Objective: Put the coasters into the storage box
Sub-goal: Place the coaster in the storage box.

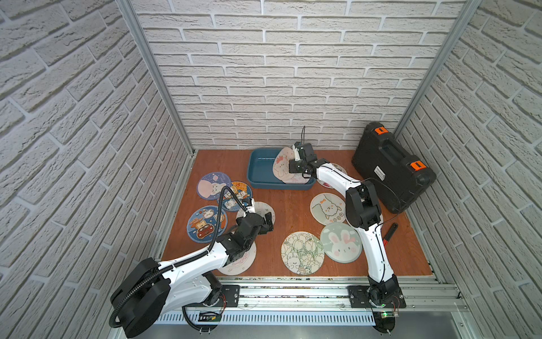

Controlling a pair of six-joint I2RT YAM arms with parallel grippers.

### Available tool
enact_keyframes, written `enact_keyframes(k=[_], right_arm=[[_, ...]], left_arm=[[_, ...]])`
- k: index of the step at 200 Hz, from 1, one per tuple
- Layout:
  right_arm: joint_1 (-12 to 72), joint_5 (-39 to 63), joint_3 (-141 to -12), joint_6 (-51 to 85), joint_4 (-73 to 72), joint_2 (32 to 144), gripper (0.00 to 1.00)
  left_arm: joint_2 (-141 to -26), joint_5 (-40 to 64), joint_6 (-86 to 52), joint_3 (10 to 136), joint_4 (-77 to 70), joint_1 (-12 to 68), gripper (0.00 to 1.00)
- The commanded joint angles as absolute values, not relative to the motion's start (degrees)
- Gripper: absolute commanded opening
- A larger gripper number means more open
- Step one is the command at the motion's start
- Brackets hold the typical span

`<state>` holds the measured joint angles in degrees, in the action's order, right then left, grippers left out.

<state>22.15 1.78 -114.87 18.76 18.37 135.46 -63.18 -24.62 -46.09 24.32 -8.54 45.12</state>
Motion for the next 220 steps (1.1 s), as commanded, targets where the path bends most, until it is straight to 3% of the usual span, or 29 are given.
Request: enact_keyframes(k=[1, 55, 98, 120, 172, 220], right_arm=[[21.81, -2.86, -116.11, 19.17, 20.14, 135.62, 0.06], [21.45, -3.35, -116.84, 19.11, 22.67, 136.51, 0.15], [21.33, -3.08, -115.64, 18.11, 22.73, 135.24, 0.41], [21.18, -3.55, -113.93, 17.67, 22.16, 133.61, 0.49], [20.92, -7.25, -106.88, 16.55, 22.02, 126.81, 0.53], [20.88, -2.47, -94.82, 14.52, 16.5, 116.63, 0.54]], left_arm=[[-64.25, -24.7, -45.26, 26.0, -9.4, 44.57, 0.98], [-66.63, -23.74, -45.09, 27.17, -10.27, 44.47, 0.98], [-67.15, -23.65, -45.18, 27.07, -10.82, 44.45, 0.98], [-67.23, -23.69, -45.25, 27.16, -10.97, 44.33, 0.98], [-67.32, -24.35, -45.82, 27.25, -10.0, 43.73, 0.98], [-67.76, -24.46, -47.33, 26.83, -9.58, 42.6, 0.98]])
